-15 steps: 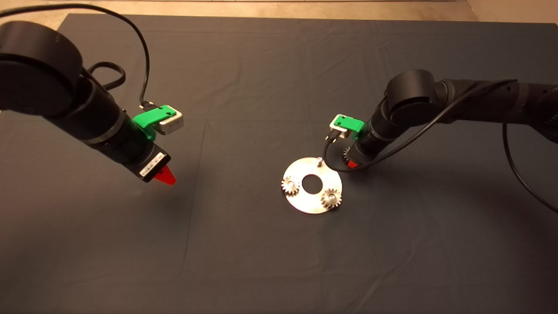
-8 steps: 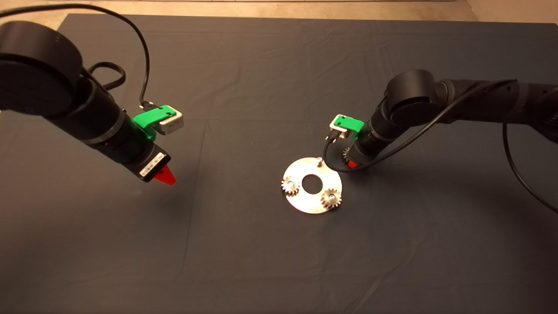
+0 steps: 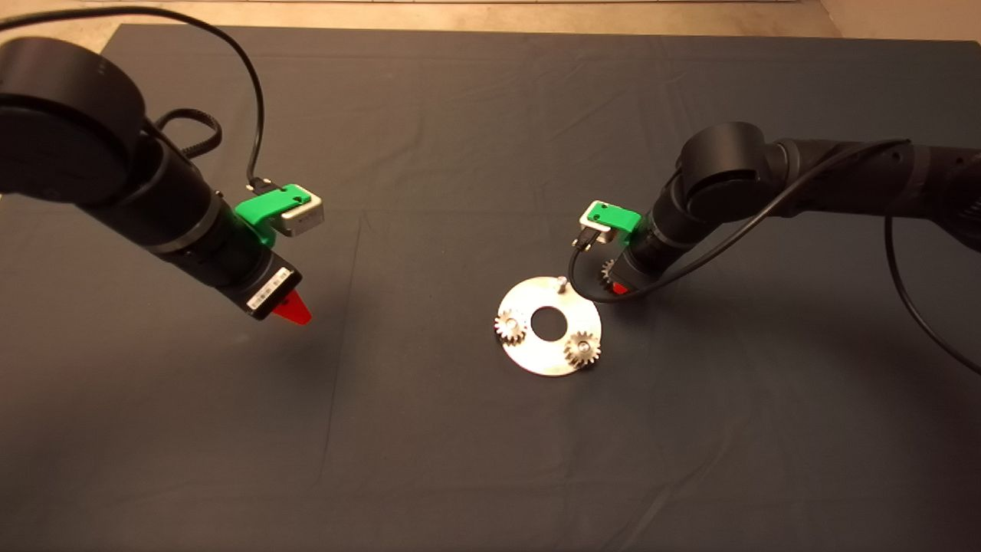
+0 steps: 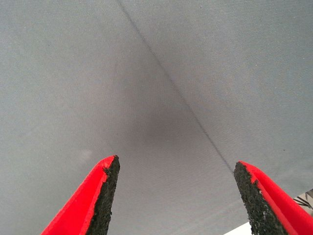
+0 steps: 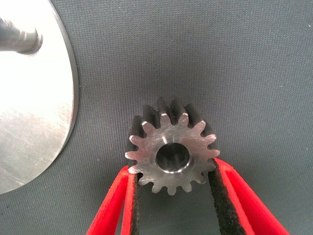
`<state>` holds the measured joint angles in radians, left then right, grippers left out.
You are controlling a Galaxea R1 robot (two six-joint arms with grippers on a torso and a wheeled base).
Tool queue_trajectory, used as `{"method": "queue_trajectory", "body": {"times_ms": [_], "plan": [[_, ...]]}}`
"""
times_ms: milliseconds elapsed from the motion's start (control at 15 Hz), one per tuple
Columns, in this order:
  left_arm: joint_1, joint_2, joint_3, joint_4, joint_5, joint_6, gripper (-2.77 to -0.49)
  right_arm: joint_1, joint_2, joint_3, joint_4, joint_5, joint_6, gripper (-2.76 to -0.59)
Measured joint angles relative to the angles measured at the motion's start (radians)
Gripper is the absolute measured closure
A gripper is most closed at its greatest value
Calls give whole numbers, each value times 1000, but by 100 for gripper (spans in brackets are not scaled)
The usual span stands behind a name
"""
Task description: Install three planetary gears onto the carrier pins
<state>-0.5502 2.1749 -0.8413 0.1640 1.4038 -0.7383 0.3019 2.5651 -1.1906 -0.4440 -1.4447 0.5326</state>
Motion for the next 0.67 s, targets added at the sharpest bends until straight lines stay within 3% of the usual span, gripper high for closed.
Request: {"method": "queue_trajectory", "body": {"times_ms": [67, 667], "plan": [[0, 0, 0, 0, 0, 0, -164, 0, -1, 1, 2, 2, 2, -73], [0, 0, 0, -3, -1, 0, -164, 0, -5, 1, 4, 6, 1, -73]]}}
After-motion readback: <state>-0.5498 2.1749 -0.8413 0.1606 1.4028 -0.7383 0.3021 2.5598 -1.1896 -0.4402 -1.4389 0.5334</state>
